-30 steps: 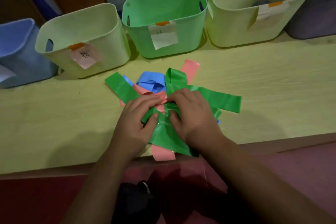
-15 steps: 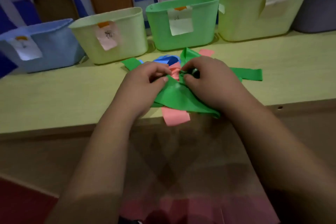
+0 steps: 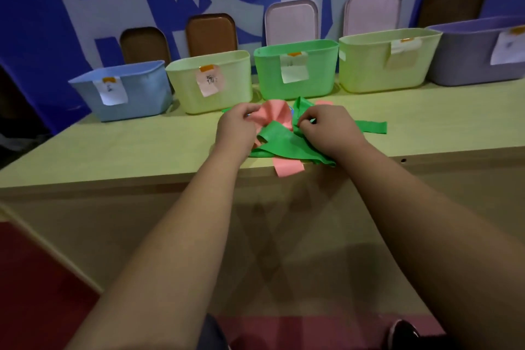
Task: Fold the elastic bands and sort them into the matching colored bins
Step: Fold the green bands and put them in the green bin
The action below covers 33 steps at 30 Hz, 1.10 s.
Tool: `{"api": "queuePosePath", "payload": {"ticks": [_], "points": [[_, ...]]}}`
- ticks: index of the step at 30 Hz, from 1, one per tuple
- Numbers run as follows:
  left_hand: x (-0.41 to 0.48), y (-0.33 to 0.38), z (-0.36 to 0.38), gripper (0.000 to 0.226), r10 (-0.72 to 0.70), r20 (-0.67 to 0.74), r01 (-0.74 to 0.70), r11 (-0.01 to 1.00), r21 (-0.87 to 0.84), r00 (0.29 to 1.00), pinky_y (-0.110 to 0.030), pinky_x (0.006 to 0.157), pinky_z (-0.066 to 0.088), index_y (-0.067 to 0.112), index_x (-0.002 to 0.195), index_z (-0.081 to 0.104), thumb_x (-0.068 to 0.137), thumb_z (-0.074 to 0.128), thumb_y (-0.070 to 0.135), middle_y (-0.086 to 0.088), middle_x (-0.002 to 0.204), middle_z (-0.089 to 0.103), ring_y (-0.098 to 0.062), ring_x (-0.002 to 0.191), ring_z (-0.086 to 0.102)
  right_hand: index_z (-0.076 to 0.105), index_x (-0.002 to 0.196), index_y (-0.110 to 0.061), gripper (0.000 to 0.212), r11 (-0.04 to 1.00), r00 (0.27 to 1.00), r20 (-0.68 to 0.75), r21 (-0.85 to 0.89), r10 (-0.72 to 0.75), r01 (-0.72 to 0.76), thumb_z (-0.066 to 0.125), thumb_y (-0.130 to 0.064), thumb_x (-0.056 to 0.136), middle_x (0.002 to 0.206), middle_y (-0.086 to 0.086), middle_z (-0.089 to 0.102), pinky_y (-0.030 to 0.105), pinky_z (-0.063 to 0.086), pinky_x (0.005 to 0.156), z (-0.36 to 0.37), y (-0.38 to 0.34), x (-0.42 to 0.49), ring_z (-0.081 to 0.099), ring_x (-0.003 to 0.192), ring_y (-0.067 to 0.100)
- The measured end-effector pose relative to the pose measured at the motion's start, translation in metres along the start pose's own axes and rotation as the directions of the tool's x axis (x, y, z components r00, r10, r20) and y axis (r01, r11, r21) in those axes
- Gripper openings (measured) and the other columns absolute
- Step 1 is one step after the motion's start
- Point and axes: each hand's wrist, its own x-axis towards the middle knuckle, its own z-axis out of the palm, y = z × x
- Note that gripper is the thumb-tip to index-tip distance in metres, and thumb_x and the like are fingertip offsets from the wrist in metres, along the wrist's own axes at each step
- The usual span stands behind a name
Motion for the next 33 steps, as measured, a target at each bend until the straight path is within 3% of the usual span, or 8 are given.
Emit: {"api": "queuePosePath", "payload": {"ticks": [8,13,18,21,24,27,29,33], "points": [[0.013,-0.009,-0.006,0.039,-0.071,-0.179,0.050,0.992,-0.118,0.981,-0.021,0.064,0.057,0.032,0.127,0.074,0.103,0.056,0.007,0.016,0.114,0.070,-0.007,0.093,0.069,0.082,0.106,-0.016,0.028,0.999,0.999,-0.027,0.020,-0.032,0.032,0.057,-0.025,0.098,0.101,0.005,0.077,0.032,0.047,0.075,0.004,0.006,0.004,0.066,0.088,0.022],[0.013,-0.014,-0.009,0.038,-0.079,-0.224,0.051,0.990,-0.131,0.971,-0.034,0.063,0.063,0.032,0.127,0.070,0.099,0.062,0.006,0.014,0.119,0.072,-0.011,0.096,0.071,0.076,0.087,-0.013,0.025,0.999,0.996,-0.084,0.032,-0.035,0.038,0.057,-0.026,0.097,0.083,0.007,0.069,0.037,0.043,0.066,0.002,0.006,0.003,0.062,0.078,0.027],[0.005,-0.009,-0.007,0.038,0.215,-0.348,-0.132,0.960,0.248,0.912,-0.043,0.096,0.058,0.036,0.111,0.070,0.091,0.068,0.004,0.017,0.117,0.053,-0.016,0.122,0.052,0.070,0.087,-0.011,0.028,0.997,0.978,-0.208,0.061,-0.029,0.043,0.053,-0.027,0.103,0.085,0.007,0.065,0.039,0.043,0.071,-0.005,0.001,-0.001,0.058,0.081,0.025],[-0.012,0.003,-0.006,0.026,0.418,-0.086,-0.355,0.848,0.394,0.904,-0.031,0.102,0.047,0.027,0.106,0.071,0.098,0.061,0.005,0.016,0.112,0.059,-0.009,0.115,0.052,0.073,0.091,-0.014,0.029,0.990,0.968,-0.250,0.138,0.029,0.006,0.051,-0.027,0.103,0.088,0.003,0.067,0.036,0.045,0.072,-0.012,0.001,-0.003,0.061,0.084,0.022],[-0.032,0.008,-0.011,0.031,0.358,0.171,-0.394,0.877,0.275,0.918,-0.031,0.101,0.052,0.024,0.118,0.071,0.096,0.060,0.004,0.011,0.120,0.065,-0.008,0.112,0.059,0.075,0.090,-0.017,0.030,0.984,0.963,-0.265,0.180,0.050,-0.002,0.050,-0.028,0.102,0.087,-0.001,0.069,0.034,0.045,0.068,-0.023,-0.001,-0.007,0.062,0.082,0.017],[-0.041,0.005,-0.016,0.050,0.279,0.329,-0.415,0.772,0.481,0.902,-0.041,0.117,0.039,0.027,0.136,0.063,0.088,0.062,0.016,0.007,0.139,0.059,-0.017,0.136,0.045,0.076,0.095,-0.018,0.027,0.978,0.965,-0.258,0.206,0.041,0.013,0.052,-0.028,0.103,0.091,-0.003,0.069,0.030,0.042,0.068,-0.029,-0.004,-0.024,0.061,0.085,0.014],[-0.043,0.004,-0.018,0.056,0.203,0.359,-0.391,0.704,0.593,0.911,-0.048,0.125,0.031,0.026,0.144,0.059,0.089,0.063,0.025,0.005,0.146,0.057,-0.021,0.143,0.040,0.076,0.098,-0.017,0.023,0.981,0.970,-0.244,0.192,0.012,0.037,0.056,-0.027,0.103,0.096,-0.004,0.070,0.031,0.044,0.075,-0.028,-0.006,-0.040,0.061,0.090,0.014],[-0.041,-0.010,-0.017,0.031,0.235,0.236,-0.332,0.724,0.604,0.943,-0.055,0.127,0.025,0.026,0.130,0.072,0.101,0.061,0.027,0.005,0.133,0.069,-0.022,0.127,0.057,0.076,0.100,-0.018,0.013,0.973,0.962,-0.267,0.232,0.060,0.003,0.064,-0.021,0.098,0.099,-0.007,0.068,0.031,0.047,0.084,-0.018,0.004,-0.071,0.060,0.094,0.012]]}}
